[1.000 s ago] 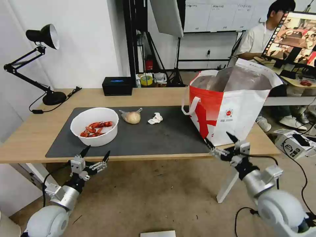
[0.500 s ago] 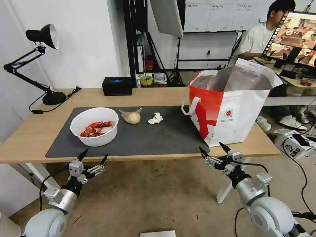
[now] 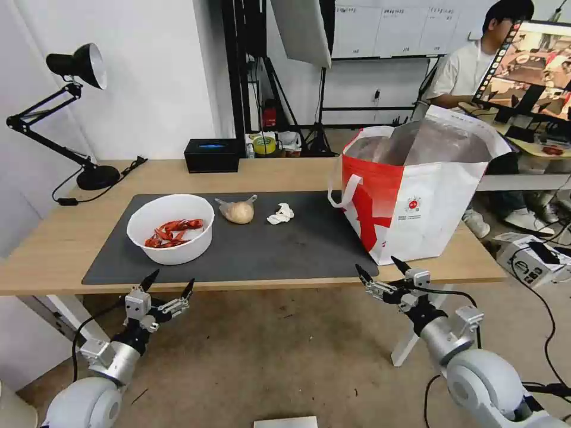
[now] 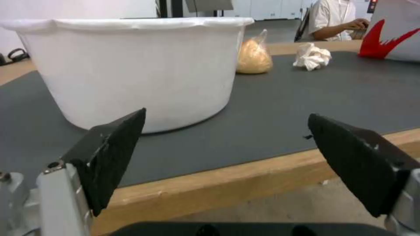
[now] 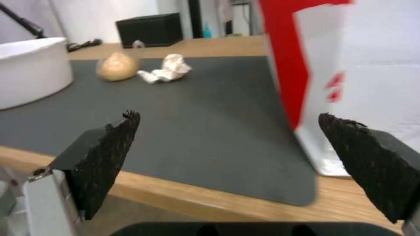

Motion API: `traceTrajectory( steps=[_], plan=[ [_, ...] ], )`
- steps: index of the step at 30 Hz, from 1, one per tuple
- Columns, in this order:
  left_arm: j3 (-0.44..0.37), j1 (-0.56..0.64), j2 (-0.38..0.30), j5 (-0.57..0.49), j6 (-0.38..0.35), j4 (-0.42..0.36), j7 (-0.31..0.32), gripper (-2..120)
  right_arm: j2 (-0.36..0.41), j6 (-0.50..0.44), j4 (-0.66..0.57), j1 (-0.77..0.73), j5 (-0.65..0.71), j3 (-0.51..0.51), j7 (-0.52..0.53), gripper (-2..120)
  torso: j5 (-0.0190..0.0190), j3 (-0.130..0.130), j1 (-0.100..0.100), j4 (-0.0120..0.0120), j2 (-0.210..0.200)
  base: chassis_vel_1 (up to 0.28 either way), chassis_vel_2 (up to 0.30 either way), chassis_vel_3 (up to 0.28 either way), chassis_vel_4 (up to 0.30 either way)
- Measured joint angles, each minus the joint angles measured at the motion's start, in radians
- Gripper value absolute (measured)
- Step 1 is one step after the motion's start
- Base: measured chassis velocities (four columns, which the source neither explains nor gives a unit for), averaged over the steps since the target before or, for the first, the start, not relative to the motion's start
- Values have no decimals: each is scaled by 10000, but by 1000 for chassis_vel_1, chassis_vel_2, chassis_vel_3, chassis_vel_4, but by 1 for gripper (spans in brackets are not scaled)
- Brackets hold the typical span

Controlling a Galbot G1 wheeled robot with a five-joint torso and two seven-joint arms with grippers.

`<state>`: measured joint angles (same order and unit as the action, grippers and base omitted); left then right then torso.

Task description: Pick up the trash from the table and place it into the takeout bag.

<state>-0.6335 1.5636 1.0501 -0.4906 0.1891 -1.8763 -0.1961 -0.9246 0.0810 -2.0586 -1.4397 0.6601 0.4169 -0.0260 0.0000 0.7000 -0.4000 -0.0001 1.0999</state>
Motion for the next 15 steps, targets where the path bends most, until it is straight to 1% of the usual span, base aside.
traceTrajectory(
  steps=[1, 4, 5, 7, 8, 9, 12, 13, 14, 15],
  plan=[
    [0, 0, 0, 0, 0, 0, 0, 100, 0, 0, 0, 0, 0, 0, 0, 100, 0, 0, 0, 0, 0, 0, 0, 0, 0],
    [-8, 8, 39, 9, 14, -25, -1, 100, 130, 214, -41, 520, 49, -623, 142, 100, -3, 0, 0, 1, 0, 0, 0, 0, 0],
    [-8, 8, 39, 9, 14, -25, -1, 100, 130, 214, -41, 520, 49, -623, 142, 100, -3, 0, 0, 1, 0, 0, 0, 0, 0],
    [-15, 1, 37, 8, 14, -60, -1, 100, 151, 271, 6, 900, 64, -1031, 249, 100, 0, 0, 0, 0, 0, 0, 0, 0, 0],
    [-27, -14, 25, 6, 14, -87, -1, 100, 136, 374, 100, 1366, 75, -1503, 400, 100, -1, 0, 0, 2, 0, 0, 0, 0, 0],
    [-27, -14, 25, 6, 14, -87, -1, 100, 136, 374, 100, 1366, 75, -1503, 400, 100, -1, 0, 0, 2, 0, 0, 0, 0, 0],
    [-92, -14, 27, -6, 15, -150, 15, 100, -5, 674, 570, 2793, 89, -2638, 743, 100, 0, 0, 0, 0, 0, 0, 0, 0, 0],
    [-92, -14, 27, -6, 15, -150, 15, 100, -5, 674, 570, 2793, 89, -2638, 743, 100, 0, 0, 0, 0, 0, 0, 0, 0, 0],
    [-120, -4, 48, -7, 15, -169, 16, 100, -40, 732, 723, 3195, 104, -2936, 834, 100, -1, 0, -1, 5, 0, 0, 0, 0, 0],
    [-158, 19, 76, -9, 13, -192, 22, 100, -99, 829, 935, 3700, 151, -3333, 917, 100, 0, 1, 0, 1, -1, 0, 0, 0, 0]
  ],
)
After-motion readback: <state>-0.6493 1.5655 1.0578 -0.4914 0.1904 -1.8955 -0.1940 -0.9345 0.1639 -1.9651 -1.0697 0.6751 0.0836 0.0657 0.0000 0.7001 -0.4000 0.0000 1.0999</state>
